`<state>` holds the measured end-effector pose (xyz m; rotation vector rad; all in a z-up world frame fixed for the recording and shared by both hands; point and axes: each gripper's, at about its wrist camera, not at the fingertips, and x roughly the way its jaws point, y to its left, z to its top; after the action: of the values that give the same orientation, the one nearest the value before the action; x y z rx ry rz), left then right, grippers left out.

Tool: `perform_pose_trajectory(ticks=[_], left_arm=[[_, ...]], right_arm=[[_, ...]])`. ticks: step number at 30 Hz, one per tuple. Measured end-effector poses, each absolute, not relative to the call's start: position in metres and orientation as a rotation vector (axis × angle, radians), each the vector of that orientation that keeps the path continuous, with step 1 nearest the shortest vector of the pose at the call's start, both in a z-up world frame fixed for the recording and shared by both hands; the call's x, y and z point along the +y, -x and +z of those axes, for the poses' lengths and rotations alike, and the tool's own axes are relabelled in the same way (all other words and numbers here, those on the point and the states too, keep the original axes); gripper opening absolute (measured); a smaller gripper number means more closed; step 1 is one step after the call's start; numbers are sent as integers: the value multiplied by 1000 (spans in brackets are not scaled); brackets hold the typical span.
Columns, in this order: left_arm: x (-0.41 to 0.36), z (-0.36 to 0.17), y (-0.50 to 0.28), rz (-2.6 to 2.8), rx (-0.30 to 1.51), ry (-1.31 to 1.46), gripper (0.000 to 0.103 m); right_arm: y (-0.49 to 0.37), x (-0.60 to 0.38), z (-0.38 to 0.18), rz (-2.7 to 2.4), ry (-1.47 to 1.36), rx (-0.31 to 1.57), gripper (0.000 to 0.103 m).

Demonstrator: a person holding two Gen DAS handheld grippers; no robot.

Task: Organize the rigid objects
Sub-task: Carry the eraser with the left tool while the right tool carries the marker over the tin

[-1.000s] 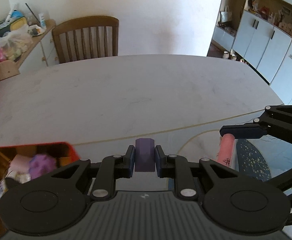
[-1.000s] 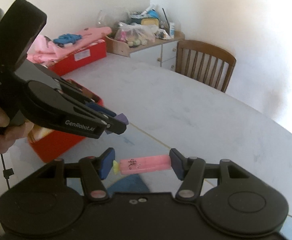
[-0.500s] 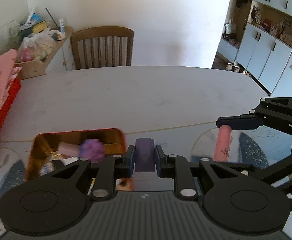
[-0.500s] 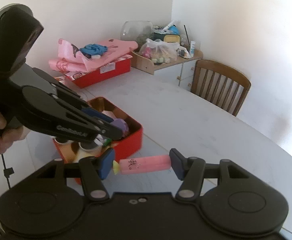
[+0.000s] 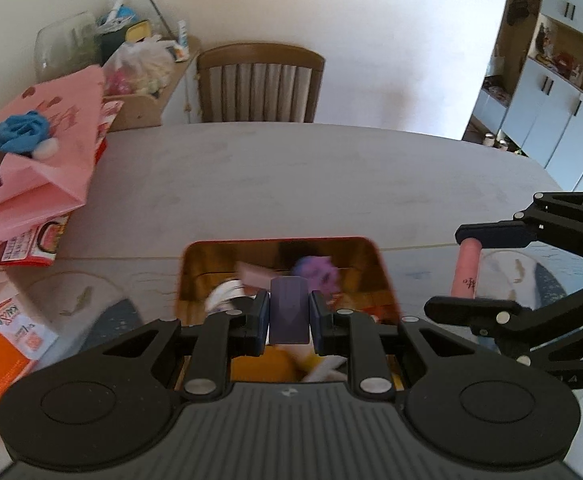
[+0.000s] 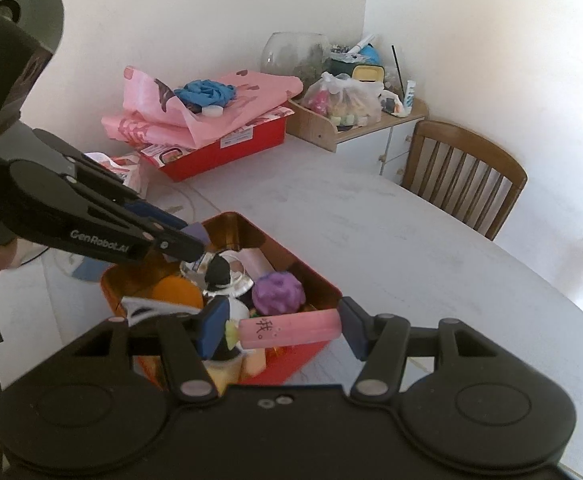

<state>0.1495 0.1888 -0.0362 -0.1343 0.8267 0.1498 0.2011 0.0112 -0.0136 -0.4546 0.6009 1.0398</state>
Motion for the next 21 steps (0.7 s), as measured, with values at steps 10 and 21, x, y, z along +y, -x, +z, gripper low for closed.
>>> perform_pose_trajectory(ticks=[10, 21], left_arm=[[227, -68, -171, 145, 880, 140, 20], [243, -90, -199, 150, 915, 147, 20]], right_arm=[[-222, 60, -40, 1001, 441, 679, 59], [-226, 79, -61, 989, 454, 719, 59]])
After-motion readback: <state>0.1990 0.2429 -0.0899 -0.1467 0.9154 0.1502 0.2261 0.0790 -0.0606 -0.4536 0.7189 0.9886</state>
